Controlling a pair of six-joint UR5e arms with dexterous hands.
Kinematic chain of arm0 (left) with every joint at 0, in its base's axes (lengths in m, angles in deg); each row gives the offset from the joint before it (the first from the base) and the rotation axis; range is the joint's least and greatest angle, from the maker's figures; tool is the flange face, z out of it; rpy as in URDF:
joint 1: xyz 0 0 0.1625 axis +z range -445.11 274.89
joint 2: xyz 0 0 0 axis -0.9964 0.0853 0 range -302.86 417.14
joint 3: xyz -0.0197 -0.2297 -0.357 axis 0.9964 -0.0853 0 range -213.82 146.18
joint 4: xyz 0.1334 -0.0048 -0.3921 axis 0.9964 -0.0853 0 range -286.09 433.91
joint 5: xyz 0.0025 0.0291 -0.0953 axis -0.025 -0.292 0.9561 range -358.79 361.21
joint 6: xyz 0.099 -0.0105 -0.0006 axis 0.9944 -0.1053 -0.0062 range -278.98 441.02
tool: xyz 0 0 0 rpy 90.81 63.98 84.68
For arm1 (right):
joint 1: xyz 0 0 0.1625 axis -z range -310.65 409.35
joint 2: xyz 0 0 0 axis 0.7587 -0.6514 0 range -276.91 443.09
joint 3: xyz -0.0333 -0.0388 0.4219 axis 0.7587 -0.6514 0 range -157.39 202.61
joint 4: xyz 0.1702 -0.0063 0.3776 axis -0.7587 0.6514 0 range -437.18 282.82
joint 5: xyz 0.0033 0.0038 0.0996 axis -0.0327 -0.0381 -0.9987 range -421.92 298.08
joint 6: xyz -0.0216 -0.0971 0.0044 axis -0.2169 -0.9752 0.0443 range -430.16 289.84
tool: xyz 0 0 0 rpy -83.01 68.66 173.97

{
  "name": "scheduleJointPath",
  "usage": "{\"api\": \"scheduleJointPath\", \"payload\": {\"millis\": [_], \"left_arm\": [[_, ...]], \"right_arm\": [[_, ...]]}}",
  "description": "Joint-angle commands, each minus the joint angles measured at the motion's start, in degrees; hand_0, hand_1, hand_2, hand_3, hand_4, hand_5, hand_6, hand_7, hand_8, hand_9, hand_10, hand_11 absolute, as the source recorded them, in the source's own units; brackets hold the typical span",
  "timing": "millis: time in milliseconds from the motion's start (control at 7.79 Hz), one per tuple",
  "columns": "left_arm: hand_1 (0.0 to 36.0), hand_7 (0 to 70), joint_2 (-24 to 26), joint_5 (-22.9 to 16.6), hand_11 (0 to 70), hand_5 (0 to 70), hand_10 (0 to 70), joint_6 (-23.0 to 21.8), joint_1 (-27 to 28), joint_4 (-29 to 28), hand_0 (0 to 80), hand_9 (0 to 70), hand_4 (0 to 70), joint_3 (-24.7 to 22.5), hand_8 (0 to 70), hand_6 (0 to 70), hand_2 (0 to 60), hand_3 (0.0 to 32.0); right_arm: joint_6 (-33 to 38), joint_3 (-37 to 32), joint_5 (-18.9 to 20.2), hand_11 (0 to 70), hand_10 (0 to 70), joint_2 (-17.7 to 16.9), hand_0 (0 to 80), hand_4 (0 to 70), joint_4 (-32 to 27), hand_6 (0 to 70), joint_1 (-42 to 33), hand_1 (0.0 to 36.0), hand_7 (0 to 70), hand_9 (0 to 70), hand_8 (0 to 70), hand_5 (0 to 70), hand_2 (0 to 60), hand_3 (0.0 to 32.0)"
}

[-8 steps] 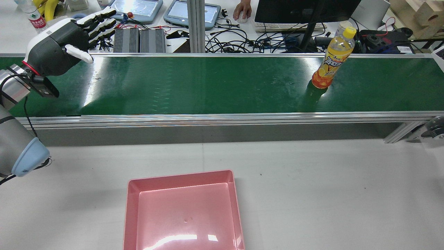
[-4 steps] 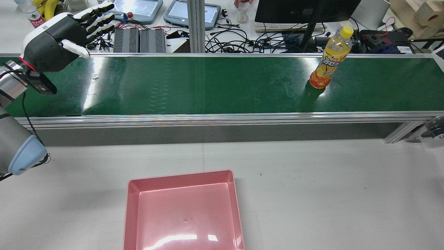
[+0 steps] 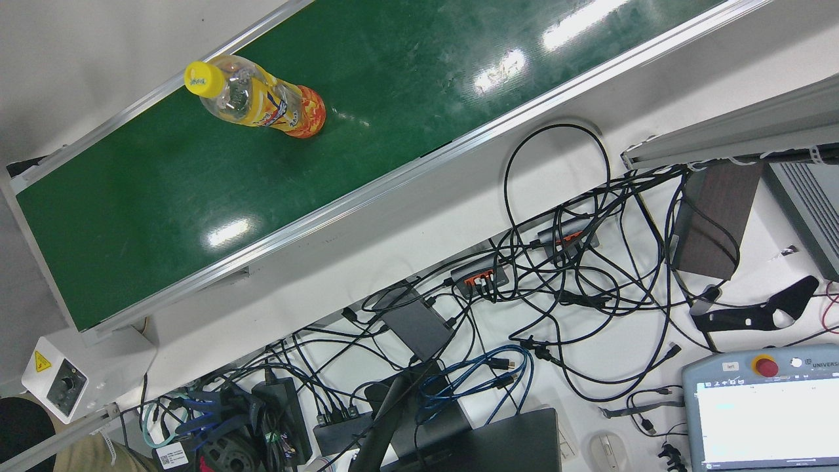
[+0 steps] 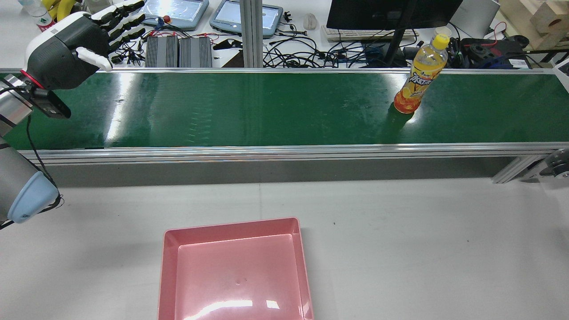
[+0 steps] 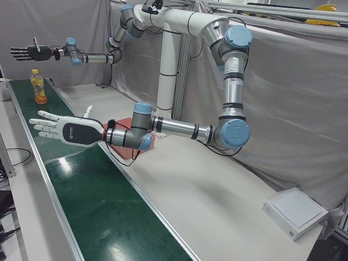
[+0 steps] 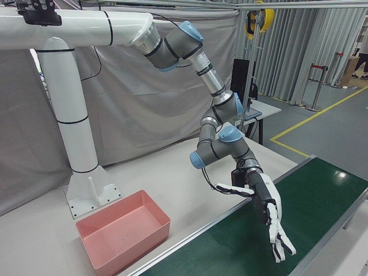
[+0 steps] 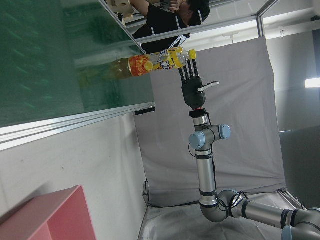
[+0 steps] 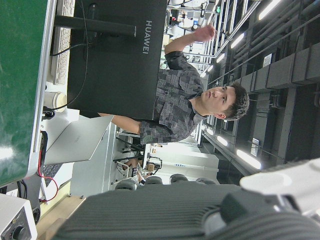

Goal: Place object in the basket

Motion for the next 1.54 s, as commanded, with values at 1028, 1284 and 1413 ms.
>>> {"api": "scheduleJointPath", "payload": {"millis": [1028, 1284, 1413], "left_arm": [[5.5, 0.0, -0.1, 0.0, 9.0, 11.5, 5.4, 0.0, 0.0, 0.4, 52.4, 6.4, 13.7, -1.0, 6.1, 0.0, 0.0, 2.4], [5.5, 0.0, -0.1, 0.0, 9.2, 11.4, 5.5, 0.1, 0.2, 0.4, 52.5, 6.6, 13.9, -1.0, 6.1, 0.0, 0.0, 2.6], [5.6, 0.0, -0.1, 0.0, 9.7, 11.8, 5.9, 0.1, 0.1, 0.4, 52.6, 6.6, 14.0, -0.9, 6.1, 0.0, 0.0, 2.4]], "right_arm": [[0.0, 0.0, 0.0, 0.0, 0.0, 0.0, 0.0, 0.0, 0.0, 0.0, 0.0, 0.0, 0.0, 0.0, 0.0, 0.0, 0.0, 0.0], [-0.1, 0.0, 0.0, 0.0, 0.0, 0.0, 0.0, 0.0, 0.0, 0.0, 0.0, 0.0, 0.0, 0.0, 0.0, 0.0, 0.0, 0.0], [-0.1, 0.0, 0.0, 0.0, 0.0, 0.0, 0.0, 0.0, 0.0, 0.0, 0.0, 0.0, 0.0, 0.0, 0.0, 0.0, 0.0, 0.0]]}}
